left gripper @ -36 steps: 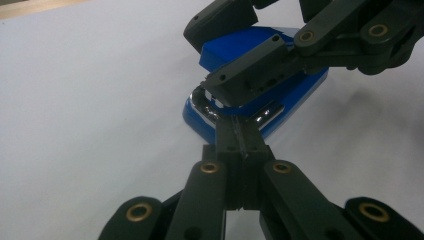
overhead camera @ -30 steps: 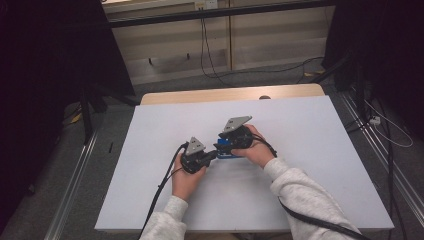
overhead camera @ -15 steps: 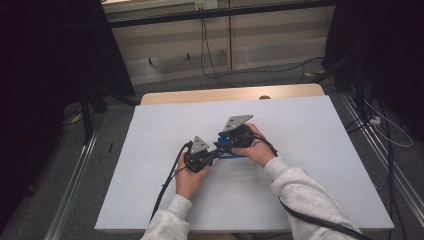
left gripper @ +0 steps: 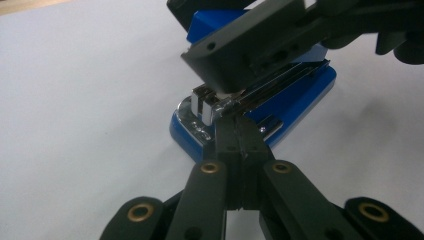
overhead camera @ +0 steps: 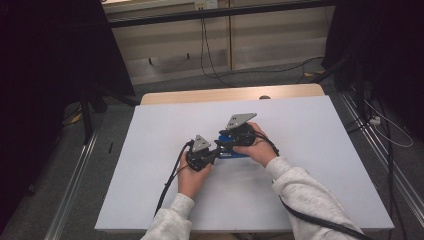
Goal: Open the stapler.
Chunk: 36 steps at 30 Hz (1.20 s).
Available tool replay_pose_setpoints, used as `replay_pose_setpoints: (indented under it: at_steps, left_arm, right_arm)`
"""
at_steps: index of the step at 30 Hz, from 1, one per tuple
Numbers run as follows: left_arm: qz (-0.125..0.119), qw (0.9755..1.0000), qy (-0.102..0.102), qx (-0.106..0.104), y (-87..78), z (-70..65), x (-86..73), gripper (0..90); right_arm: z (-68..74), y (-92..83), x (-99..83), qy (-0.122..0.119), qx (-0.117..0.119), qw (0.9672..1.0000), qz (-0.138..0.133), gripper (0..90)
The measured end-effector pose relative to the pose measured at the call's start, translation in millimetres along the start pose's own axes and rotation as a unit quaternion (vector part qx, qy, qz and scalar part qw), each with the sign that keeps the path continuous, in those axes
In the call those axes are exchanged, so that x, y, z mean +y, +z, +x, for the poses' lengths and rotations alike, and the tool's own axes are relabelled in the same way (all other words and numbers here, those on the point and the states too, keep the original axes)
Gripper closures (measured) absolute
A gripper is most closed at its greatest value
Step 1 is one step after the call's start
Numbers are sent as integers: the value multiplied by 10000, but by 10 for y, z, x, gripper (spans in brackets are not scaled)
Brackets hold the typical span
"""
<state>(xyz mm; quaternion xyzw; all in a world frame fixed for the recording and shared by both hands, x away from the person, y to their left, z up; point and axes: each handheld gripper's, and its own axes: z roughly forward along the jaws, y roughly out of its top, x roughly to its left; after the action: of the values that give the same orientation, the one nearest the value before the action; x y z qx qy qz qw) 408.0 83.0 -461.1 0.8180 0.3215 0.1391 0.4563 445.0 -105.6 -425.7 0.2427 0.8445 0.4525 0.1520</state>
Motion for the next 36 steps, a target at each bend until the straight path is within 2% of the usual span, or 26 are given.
replay_pose_setpoints:
  at_steps: [5,8,10,15,17,19,25,31,34,36]
  left_arm:
    - [14,10000,56,56,-1,-16,2,900]
    - [10,10000,33,60,0,-9,3,900]
    - [-4,10000,-71,60,5,2,3,900]
    - [-4,10000,-50,77,3,-6,6,900]
    - [-97,9999,-130,40,-3,0,9,900]
    - [-334,9993,-169,-22,-16,-18,30,900]
    - [-531,9982,-255,53,10,-22,63,900]
    - [-563,9979,-301,66,21,-6,66,900]
    - [-716,9969,-319,103,28,-7,113,900]
    - [-696,9970,-306,124,36,3,128,900]
  right_arm:
    - [2,-70,33,34,-72,10000,-59,600]
    - [-14,-105,44,88,-54,9999,-101,603]
    - [-15,-124,53,70,-71,9999,-107,606]
    - [-29,-148,53,101,-54,9998,-153,607]
    - [-27,-146,52,124,-60,9998,-160,607]
    - [-30,-146,50,113,-59,9998,-172,607]
    - [-39,-170,52,185,-49,9996,-213,606]
    - [-49,-195,53,229,-70,9994,-260,608]
    - [-54,-207,53,253,-66,9993,-277,608]
    - [-54,-212,53,264,-63,9992,-279,608]
